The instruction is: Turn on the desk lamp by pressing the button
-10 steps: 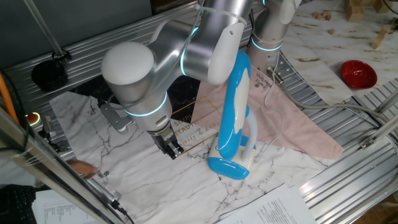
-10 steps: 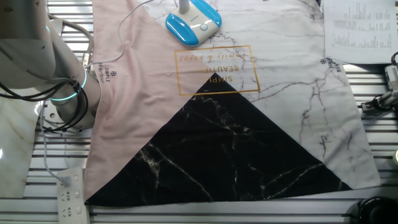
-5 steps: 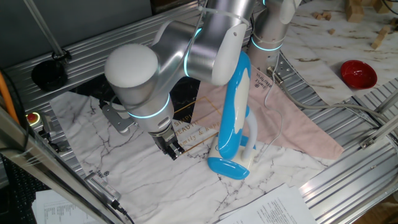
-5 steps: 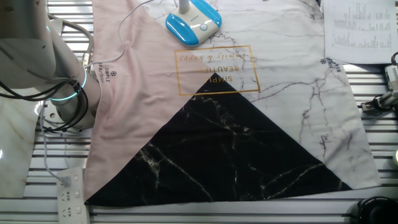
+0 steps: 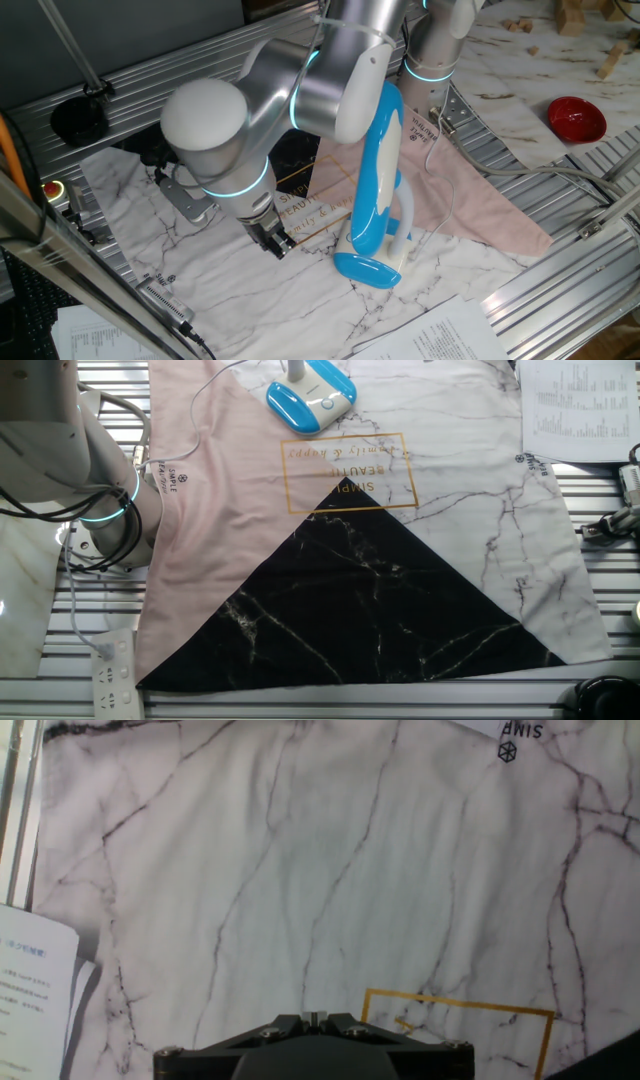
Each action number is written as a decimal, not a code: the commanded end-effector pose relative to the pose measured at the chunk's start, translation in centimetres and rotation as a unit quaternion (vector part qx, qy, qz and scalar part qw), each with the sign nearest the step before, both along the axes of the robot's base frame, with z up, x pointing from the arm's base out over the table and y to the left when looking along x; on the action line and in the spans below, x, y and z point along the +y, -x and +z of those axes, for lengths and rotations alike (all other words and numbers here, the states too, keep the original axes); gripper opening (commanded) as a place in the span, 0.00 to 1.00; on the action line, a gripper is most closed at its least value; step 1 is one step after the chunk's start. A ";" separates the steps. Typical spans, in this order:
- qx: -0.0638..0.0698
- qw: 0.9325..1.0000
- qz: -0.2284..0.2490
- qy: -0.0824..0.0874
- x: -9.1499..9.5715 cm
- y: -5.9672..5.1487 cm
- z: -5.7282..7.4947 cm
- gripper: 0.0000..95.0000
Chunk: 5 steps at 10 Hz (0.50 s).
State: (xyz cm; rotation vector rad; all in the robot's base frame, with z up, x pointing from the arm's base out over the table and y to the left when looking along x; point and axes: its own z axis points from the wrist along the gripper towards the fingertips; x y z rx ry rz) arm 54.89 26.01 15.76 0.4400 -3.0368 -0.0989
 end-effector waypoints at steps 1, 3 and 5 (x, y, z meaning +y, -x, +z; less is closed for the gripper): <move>-0.025 1.000 0.005 -0.008 -0.2 -0.5 -1.6 0.00; -0.026 0.999 0.005 -0.032 -0.2 -0.6 -1.8 0.00; -0.020 0.999 0.004 -0.035 -0.4 -1.0 -1.7 0.00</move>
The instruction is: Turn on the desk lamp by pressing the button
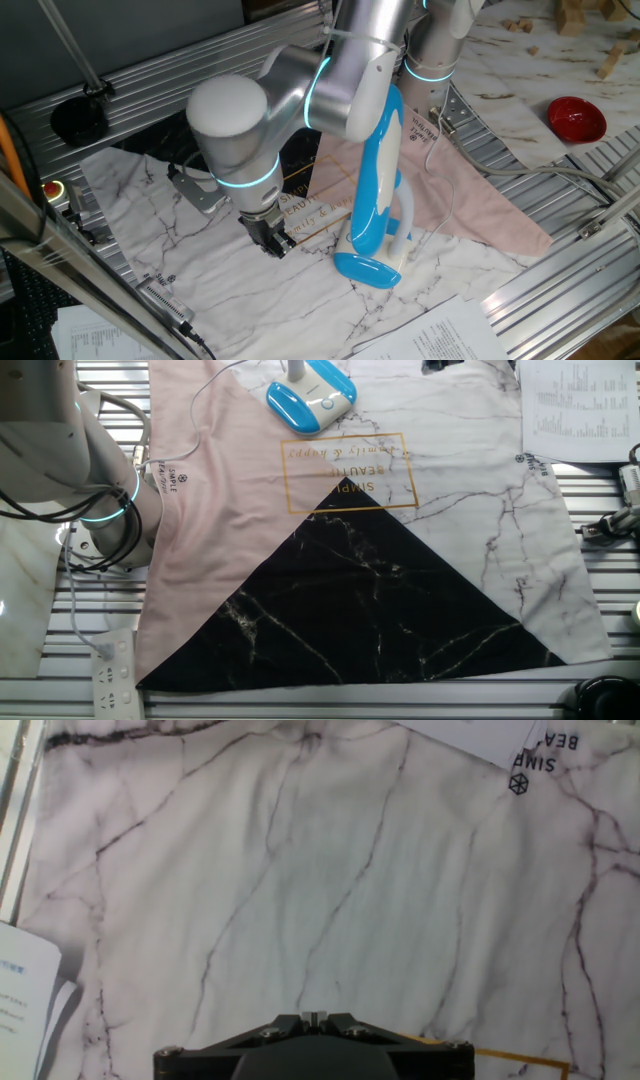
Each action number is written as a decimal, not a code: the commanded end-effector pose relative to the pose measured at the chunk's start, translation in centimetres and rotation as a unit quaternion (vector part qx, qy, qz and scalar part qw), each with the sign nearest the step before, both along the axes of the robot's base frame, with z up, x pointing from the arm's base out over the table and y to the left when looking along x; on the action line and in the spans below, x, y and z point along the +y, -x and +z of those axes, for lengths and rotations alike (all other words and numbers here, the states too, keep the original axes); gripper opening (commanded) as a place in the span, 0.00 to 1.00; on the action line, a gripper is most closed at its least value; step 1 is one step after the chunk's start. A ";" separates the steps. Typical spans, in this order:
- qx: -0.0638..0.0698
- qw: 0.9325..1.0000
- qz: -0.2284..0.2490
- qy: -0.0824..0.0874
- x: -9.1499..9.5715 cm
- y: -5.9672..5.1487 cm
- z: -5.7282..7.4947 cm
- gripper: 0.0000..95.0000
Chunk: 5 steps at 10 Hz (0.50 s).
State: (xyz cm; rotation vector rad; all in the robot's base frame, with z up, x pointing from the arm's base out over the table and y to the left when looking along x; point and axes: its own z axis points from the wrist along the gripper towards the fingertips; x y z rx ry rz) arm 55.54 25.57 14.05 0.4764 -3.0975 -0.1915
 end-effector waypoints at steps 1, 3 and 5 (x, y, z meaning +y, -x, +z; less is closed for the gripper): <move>0.018 1.000 -0.005 -0.008 -0.2 -0.7 0.0 0.00; 0.032 0.999 -0.003 -0.009 -0.5 -1.3 0.3 0.00; 0.057 0.998 -0.001 -0.001 -0.8 -1.9 1.6 0.00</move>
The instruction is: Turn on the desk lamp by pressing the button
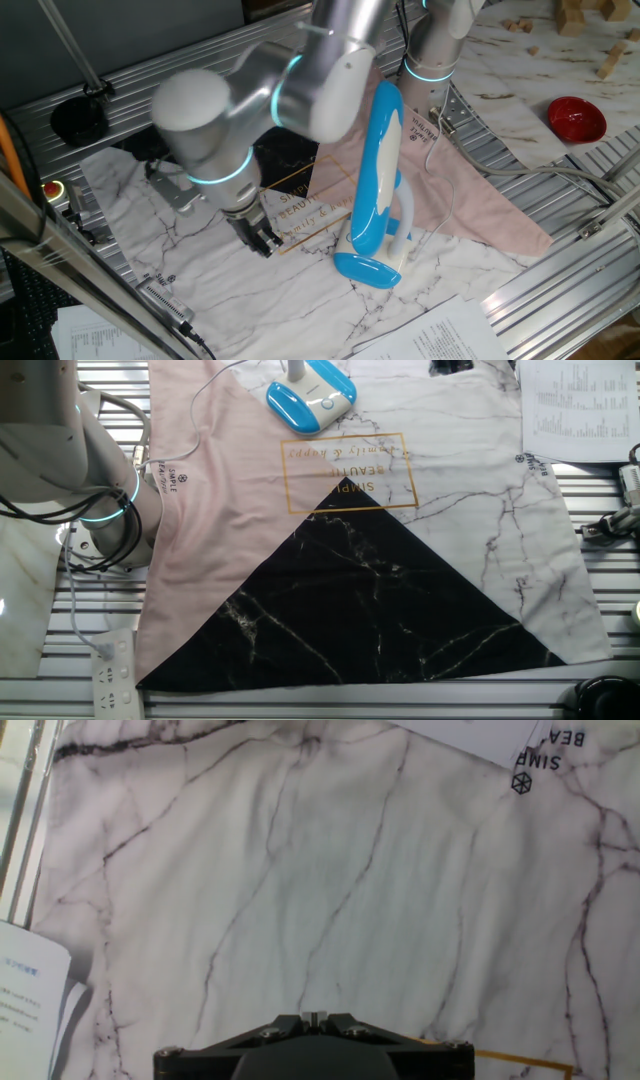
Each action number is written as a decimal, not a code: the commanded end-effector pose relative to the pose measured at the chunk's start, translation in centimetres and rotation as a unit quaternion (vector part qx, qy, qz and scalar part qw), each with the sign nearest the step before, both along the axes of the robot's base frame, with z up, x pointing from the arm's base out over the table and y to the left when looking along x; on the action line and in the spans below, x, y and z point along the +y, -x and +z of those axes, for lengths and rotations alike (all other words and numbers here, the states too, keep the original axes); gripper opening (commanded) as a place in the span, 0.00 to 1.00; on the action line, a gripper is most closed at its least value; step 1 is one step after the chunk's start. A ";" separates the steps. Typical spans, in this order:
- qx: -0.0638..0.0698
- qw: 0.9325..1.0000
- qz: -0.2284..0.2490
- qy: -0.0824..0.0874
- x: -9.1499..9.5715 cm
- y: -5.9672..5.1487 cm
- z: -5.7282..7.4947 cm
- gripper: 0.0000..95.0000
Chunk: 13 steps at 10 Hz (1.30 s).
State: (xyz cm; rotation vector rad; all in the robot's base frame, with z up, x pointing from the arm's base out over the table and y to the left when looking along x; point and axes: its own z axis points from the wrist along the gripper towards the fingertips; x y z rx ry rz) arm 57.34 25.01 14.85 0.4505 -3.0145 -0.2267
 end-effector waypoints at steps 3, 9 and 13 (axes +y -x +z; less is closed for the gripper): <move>0.027 0.999 -0.008 -0.020 -0.2 -0.1 1.3 0.00; 0.054 0.995 -0.018 -0.082 0.1 0.5 1.1 0.00; 0.056 0.992 -0.014 -0.114 0.5 1.4 0.5 0.00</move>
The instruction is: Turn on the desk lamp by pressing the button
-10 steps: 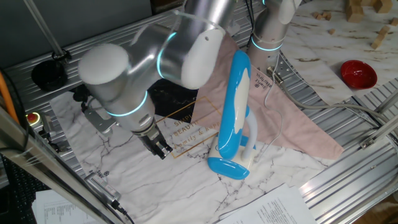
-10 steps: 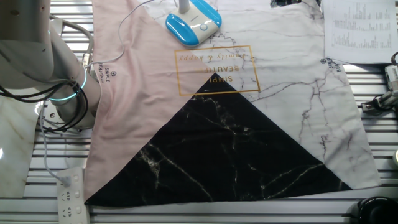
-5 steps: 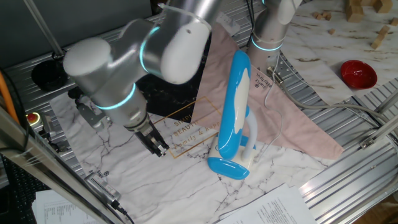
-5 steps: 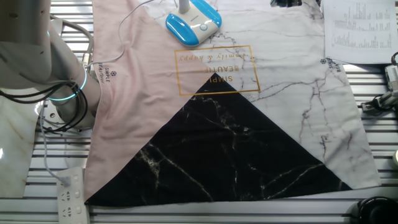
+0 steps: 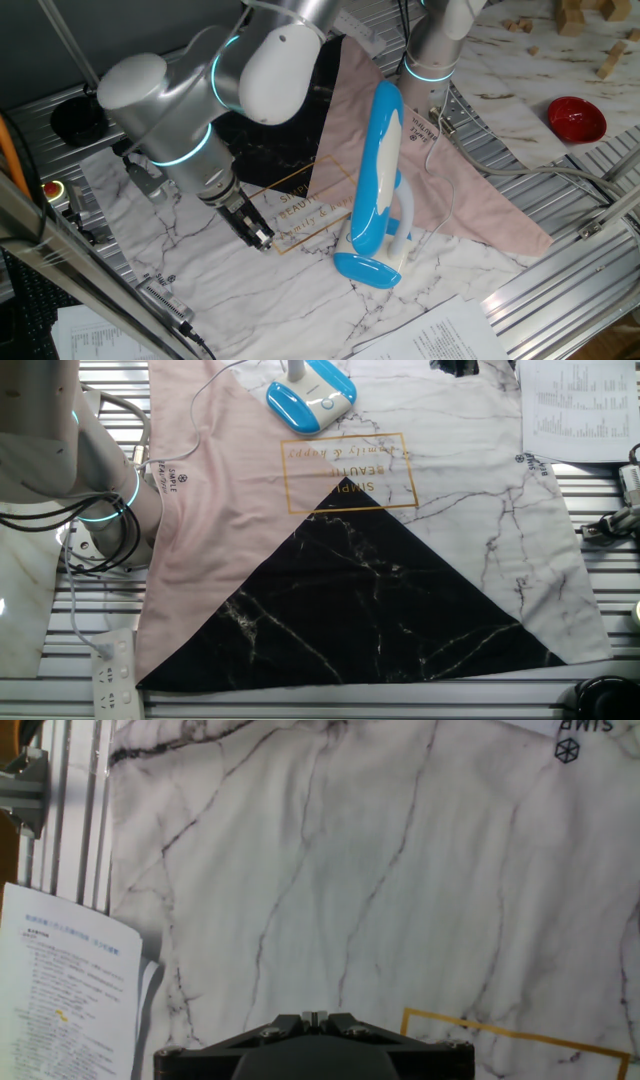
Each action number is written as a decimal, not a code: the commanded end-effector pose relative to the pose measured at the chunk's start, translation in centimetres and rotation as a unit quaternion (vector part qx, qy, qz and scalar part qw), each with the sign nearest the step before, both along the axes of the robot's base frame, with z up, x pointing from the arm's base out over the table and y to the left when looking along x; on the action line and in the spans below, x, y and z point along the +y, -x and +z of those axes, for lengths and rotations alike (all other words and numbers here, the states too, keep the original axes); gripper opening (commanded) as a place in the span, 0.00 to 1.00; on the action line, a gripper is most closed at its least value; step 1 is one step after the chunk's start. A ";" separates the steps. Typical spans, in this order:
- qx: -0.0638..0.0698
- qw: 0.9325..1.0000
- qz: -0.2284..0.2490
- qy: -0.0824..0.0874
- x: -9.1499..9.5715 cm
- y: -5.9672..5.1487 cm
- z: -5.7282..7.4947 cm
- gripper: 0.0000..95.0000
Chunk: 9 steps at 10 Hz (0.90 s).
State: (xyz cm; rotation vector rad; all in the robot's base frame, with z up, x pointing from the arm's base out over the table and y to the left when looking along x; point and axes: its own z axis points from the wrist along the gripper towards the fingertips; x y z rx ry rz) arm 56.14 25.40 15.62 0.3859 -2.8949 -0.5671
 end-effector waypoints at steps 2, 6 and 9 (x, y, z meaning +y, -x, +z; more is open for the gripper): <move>-0.014 1.000 0.007 -0.007 0.5 0.8 -1.9 0.00; -0.030 0.999 0.008 -0.008 1.0 1.2 -4.7 0.00; -0.030 1.000 0.007 -0.005 1.2 1.5 -4.8 0.00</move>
